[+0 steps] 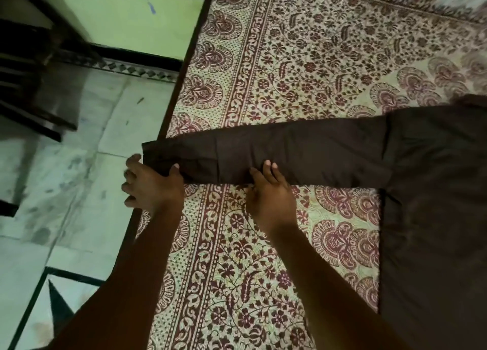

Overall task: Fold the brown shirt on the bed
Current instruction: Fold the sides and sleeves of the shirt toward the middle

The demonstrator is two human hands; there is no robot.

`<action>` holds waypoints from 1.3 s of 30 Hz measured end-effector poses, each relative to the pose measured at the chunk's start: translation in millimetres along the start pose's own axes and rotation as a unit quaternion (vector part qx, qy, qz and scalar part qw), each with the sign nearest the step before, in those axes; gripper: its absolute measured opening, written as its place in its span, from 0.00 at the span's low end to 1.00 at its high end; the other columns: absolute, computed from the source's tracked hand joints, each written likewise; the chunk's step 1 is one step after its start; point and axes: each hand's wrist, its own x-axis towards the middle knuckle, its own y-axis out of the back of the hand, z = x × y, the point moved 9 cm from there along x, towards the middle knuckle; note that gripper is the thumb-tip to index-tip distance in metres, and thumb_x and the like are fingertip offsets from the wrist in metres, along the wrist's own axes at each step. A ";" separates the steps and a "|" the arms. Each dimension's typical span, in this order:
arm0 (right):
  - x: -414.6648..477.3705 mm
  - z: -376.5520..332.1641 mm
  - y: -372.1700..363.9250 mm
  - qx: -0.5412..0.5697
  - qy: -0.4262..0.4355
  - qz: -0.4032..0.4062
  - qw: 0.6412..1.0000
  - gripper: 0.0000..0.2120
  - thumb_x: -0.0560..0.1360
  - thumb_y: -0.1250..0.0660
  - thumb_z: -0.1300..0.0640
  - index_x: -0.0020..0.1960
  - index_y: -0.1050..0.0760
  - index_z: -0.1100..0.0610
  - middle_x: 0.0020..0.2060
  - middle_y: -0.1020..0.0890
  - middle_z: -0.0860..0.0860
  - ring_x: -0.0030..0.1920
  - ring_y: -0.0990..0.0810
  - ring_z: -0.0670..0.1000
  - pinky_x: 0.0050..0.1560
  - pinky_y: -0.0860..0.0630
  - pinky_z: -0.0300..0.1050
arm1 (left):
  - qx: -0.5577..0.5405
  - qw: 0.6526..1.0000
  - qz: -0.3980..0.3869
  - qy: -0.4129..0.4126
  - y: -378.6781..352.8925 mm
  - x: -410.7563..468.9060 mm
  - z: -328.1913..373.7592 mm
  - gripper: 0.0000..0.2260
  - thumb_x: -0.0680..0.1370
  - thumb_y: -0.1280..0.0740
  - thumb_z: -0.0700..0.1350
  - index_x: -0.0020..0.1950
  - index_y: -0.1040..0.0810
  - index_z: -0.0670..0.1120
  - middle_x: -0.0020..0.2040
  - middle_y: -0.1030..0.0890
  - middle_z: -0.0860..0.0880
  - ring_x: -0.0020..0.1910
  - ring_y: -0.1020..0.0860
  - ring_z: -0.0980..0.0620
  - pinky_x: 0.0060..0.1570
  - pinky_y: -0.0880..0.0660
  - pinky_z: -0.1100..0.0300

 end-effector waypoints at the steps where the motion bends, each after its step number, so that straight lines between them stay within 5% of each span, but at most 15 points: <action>1: -1.3 2.2 3.5 0.001 0.007 0.021 1.000 0.25 0.78 0.44 0.49 0.72 0.23 0.54 0.75 0.28 0.61 0.77 0.31 0.63 0.70 0.27 0.61 | -0.018 0.999 0.020 -0.043 6.1 -2.8 8.3 0.27 0.75 0.26 0.45 0.71 0.31 0.49 0.71 0.24 0.43 0.72 0.29 0.37 0.71 0.38 0.40; 3: 0.6 1.3 3.8 -0.012 0.001 -0.012 1.000 0.27 0.79 0.38 0.45 0.76 0.29 0.51 0.78 0.31 0.58 0.79 0.35 0.60 0.72 0.28 0.60 | -0.115 0.985 0.034 -0.123 19.6 -13.5 27.3 0.22 0.75 0.28 0.40 0.68 0.28 0.48 0.60 0.18 0.46 0.62 0.21 0.42 0.65 0.29 0.45; 5: 4.9 -1.0 0.5 -0.010 -0.017 -0.076 0.997 0.39 0.77 0.34 0.36 0.82 0.43 0.45 0.81 0.36 0.54 0.82 0.40 0.56 0.77 0.33 0.59 | -0.222 0.961 -0.009 -0.165 26.6 -36.0 54.2 0.21 0.75 0.26 0.37 0.67 0.26 0.46 0.51 0.17 0.49 0.51 0.16 0.50 0.54 0.19 0.58; 8: 15.6 -18.7 19.6 0.134 0.008 -0.053 0.990 0.46 0.73 0.31 0.36 0.83 0.49 0.47 0.74 0.26 0.51 0.73 0.26 0.54 0.70 0.25 0.53 | -0.271 0.921 -0.172 -0.220 7.5 -86.5 107.9 0.22 0.74 0.23 0.34 0.64 0.24 0.48 0.49 0.15 0.52 0.49 0.15 0.58 0.46 0.21 0.71; 11: 24.4 -5.9 42.8 0.347 -0.019 0.037 0.937 0.29 0.79 0.30 0.53 0.76 0.33 0.60 0.54 0.16 0.43 0.54 0.15 0.42 0.51 0.19 0.35 | -0.312 0.876 -0.272 -0.247 -12.4 -128.3 138.1 0.16 0.76 0.24 0.38 0.62 0.21 0.47 0.48 0.13 0.53 0.50 0.14 0.58 0.51 0.16 0.59; 15: 30.0 47.3 65.4 0.567 -0.141 0.118 0.803 0.17 0.80 0.31 0.61 0.67 0.23 0.63 0.59 0.15 0.58 0.61 0.16 0.59 0.62 0.20 0.66 | -0.335 0.864 -0.242 -0.287 -13.6 -149.5 145.2 0.12 0.82 0.34 0.38 0.64 0.20 0.43 0.57 0.14 0.49 0.58 0.16 0.55 0.58 0.20 0.58; 18: 24.5 84.3 88.7 0.633 -0.187 0.131 0.739 0.13 0.83 0.34 0.64 0.65 0.23 0.66 0.57 0.14 0.59 0.59 0.15 0.61 0.60 0.18 0.64 | -0.215 0.876 -0.258 -0.347 -46.7 -171.3 138.9 0.25 0.73 0.31 0.37 0.71 0.24 0.46 0.67 0.20 0.50 0.68 0.23 0.56 0.66 0.24 0.55; 22: 13.2 145.5 133.5 0.656 -0.214 0.156 0.707 0.10 0.83 0.35 0.62 0.63 0.21 0.61 0.52 0.12 0.53 0.55 0.13 0.56 0.54 0.17 0.62 | -0.022 0.896 -0.238 -0.375 -108.5 -202.3 130.8 0.39 0.72 0.27 0.51 0.81 0.38 0.49 0.80 0.35 0.46 0.78 0.36 0.43 0.74 0.34 0.39; 25: 0.6 206.2 174.4 0.656 -0.234 0.186 0.693 0.06 0.83 0.35 0.62 0.55 0.19 0.54 0.46 0.12 0.49 0.49 0.12 0.52 0.50 0.15 0.60 | 0.049 0.913 -0.212 -0.346 -139.3 -221.2 141.3 0.39 0.72 0.26 0.45 0.81 0.38 0.48 0.81 0.37 0.43 0.78 0.39 0.37 0.72 0.35 0.33; 29: -20.3 294.1 224.7 0.670 -0.270 0.242 0.648 0.04 0.83 0.35 0.61 0.57 0.24 0.56 0.53 0.13 0.55 0.53 0.13 0.58 0.52 0.16 0.62 | 0.029 0.923 -0.211 -0.320 -164.8 -244.9 167.0 0.38 0.70 0.32 0.35 0.81 0.35 0.45 0.81 0.36 0.40 0.79 0.39 0.35 0.74 0.37 0.33; 36: -58.6 442.9 315.4 0.661 -0.291 0.355 0.594 0.09 0.84 0.36 0.62 0.52 0.24 0.48 0.38 0.12 0.44 0.43 0.12 0.49 0.55 0.18 0.62 | -0.021 0.893 -0.254 -0.371 -210.2 -338.2 221.1 0.33 0.74 0.39 0.41 0.81 0.33 0.47 0.82 0.37 0.43 0.81 0.39 0.39 0.78 0.38 0.40; 39: -73.6 502.4 340.8 0.663 -0.300 0.407 0.553 0.07 0.84 0.36 0.62 0.58 0.24 0.52 0.50 0.13 0.49 0.53 0.13 0.55 0.58 0.19 0.66 | -0.016 0.876 -0.267 -0.402 -230.4 -388.3 243.2 0.33 0.76 0.36 0.38 0.82 0.36 0.48 0.84 0.40 0.46 0.82 0.41 0.42 0.79 0.39 0.40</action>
